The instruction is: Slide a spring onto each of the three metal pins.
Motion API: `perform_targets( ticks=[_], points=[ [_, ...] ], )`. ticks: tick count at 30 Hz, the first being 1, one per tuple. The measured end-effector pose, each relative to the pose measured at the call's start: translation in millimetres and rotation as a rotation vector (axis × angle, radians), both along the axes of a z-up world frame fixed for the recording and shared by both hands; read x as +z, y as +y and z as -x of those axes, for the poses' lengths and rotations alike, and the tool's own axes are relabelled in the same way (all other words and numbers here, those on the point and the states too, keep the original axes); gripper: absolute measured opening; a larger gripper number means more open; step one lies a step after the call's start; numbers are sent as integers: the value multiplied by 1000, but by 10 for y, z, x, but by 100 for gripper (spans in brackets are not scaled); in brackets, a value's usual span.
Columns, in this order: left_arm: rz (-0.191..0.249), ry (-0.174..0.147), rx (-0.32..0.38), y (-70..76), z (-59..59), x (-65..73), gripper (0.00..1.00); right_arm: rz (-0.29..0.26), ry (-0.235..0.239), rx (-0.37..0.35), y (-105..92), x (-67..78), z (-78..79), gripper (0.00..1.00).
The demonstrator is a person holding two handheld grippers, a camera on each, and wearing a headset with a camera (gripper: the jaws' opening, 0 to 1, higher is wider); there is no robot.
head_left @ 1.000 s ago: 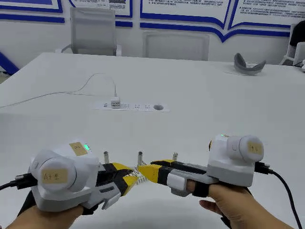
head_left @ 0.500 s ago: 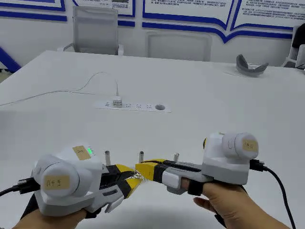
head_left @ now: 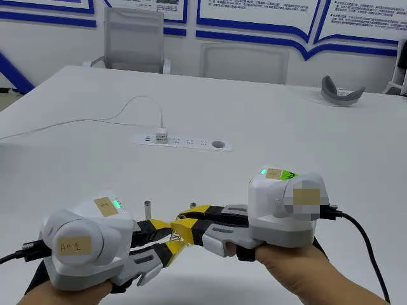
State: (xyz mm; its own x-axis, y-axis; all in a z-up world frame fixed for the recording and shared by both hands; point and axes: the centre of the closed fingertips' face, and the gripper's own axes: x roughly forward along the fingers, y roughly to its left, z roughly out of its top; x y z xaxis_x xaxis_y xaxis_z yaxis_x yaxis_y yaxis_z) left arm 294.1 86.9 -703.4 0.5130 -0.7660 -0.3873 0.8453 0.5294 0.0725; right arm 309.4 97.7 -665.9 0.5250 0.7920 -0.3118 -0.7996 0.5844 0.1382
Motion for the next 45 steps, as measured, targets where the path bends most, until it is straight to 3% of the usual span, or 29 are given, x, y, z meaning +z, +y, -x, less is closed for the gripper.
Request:
perform_targets(
  ticks=[12,22,33,45],
  points=[
    [40,15,132,331,-124,-189,50,23,-29,13,98,113,-257,11],
    [54,24,202,577,-143,-351,64,26,-66,8,228,247,-525,11],
    [74,29,213,617,-79,-390,71,55,-89,16,376,230,-742,11],
    [83,44,223,586,-16,-481,74,112,-87,21,476,95,-923,11]
  ],
)
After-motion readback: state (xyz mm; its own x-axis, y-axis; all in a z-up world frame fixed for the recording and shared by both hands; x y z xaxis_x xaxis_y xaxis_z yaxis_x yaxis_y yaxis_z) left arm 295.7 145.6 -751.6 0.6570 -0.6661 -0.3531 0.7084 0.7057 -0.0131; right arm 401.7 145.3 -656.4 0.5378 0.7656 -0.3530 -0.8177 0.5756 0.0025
